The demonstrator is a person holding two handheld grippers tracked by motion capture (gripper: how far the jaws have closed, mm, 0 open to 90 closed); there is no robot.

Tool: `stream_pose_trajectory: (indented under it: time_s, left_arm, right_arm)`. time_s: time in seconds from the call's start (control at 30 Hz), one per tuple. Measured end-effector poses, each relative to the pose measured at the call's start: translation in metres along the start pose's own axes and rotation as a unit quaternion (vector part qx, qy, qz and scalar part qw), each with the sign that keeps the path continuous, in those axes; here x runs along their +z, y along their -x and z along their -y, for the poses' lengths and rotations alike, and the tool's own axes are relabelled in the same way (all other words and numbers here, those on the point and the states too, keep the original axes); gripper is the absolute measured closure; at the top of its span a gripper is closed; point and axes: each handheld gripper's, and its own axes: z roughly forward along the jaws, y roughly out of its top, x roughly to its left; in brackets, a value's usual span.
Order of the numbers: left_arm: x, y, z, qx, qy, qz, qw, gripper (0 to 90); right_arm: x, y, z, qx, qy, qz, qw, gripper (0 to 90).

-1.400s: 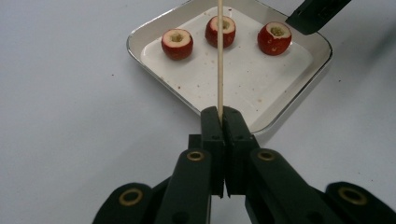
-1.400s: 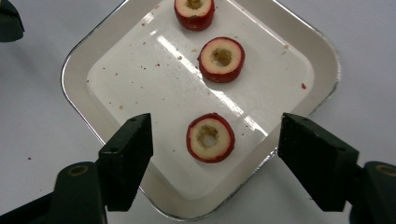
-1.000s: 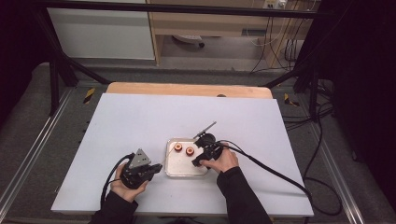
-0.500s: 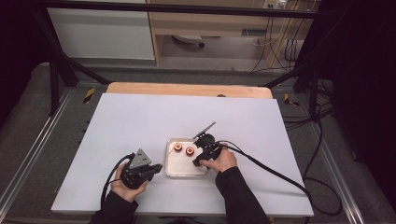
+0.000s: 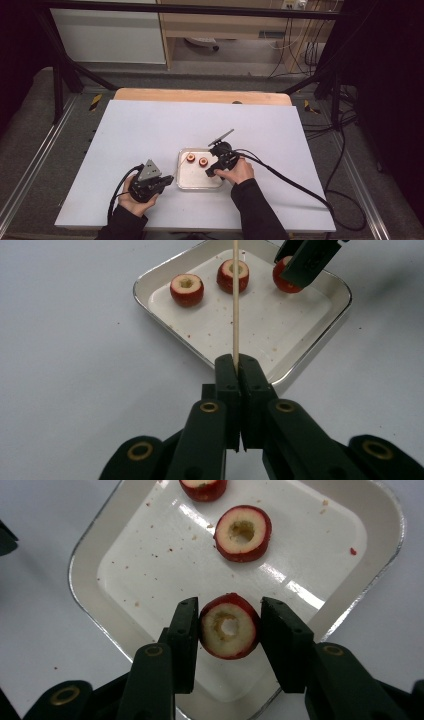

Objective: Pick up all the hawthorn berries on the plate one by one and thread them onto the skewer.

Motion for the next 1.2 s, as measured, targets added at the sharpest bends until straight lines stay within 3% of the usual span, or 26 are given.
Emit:
stream_pose_trajectory:
  time_s: [0.17, 0.3, 0.47, 0.6, 0.73, 0.9, 0.93, 0.97, 1.07, 1.17, 1.2]
  left_arm:
    - [-0.002, 0.001, 0.000, 0.000, 0.005, -0.001, 1.0000, 88.4]
    - [-0.003, 0.002, -0.001, -0.001, 0.011, -0.004, 0.9999, 88.5]
    - [-0.005, 0.002, -0.001, -0.006, 0.018, -0.009, 0.9998, 88.5]
    - [-0.007, 0.003, -0.001, -0.012, 0.026, -0.012, 0.9995, 88.5]
    - [-0.009, 0.003, -0.002, -0.019, 0.034, -0.017, 0.9991, 88.5]
    - [-0.011, 0.005, -0.002, -0.027, 0.041, -0.025, 0.9985, 88.5]
    - [-0.012, 0.005, -0.002, -0.029, 0.044, -0.027, 0.9983, 88.5]
    - [-0.012, 0.005, -0.002, -0.032, 0.045, -0.026, 0.9981, 88.5]
    - [-0.013, 0.006, -0.002, -0.041, 0.050, -0.027, 0.9976, 88.5]
    - [-0.013, 0.008, -0.002, -0.053, 0.056, -0.024, 0.9967, 88.5]
    - [-0.013, 0.009, -0.002, -0.054, 0.058, -0.025, 0.9966, 88.5]
  right_arm:
    - [-0.017, 0.000, 0.001, 0.009, 0.031, -0.010, 0.9994, 60.6]
    - [-0.029, 0.000, 0.002, 0.018, 0.068, -0.028, 0.9972, 60.6]
    - [-0.039, 0.002, 0.007, 0.036, 0.120, -0.058, 0.9904, 60.6]
    - [-0.045, 0.005, 0.013, 0.054, 0.171, -0.084, 0.9802, 60.6]
    - [-0.047, 0.007, 0.020, 0.075, 0.227, -0.108, 0.9651, 60.6]
    - [-0.045, 0.007, 0.025, 0.088, 0.294, -0.130, 0.9427, 60.6]
    - [-0.044, 0.007, 0.026, 0.090, 0.307, -0.135, 0.9378, 60.7]
    - [-0.042, 0.006, 0.027, 0.094, 0.324, -0.142, 0.9307, 60.7]
    - [-0.039, 0.002, 0.027, 0.094, 0.357, -0.146, 0.9178, 60.6]
    - [-0.035, -0.002, 0.027, 0.093, 0.399, -0.148, 0.9004, 60.6]
    - [-0.034, -0.003, 0.027, 0.093, 0.408, -0.147, 0.8963, 60.6]
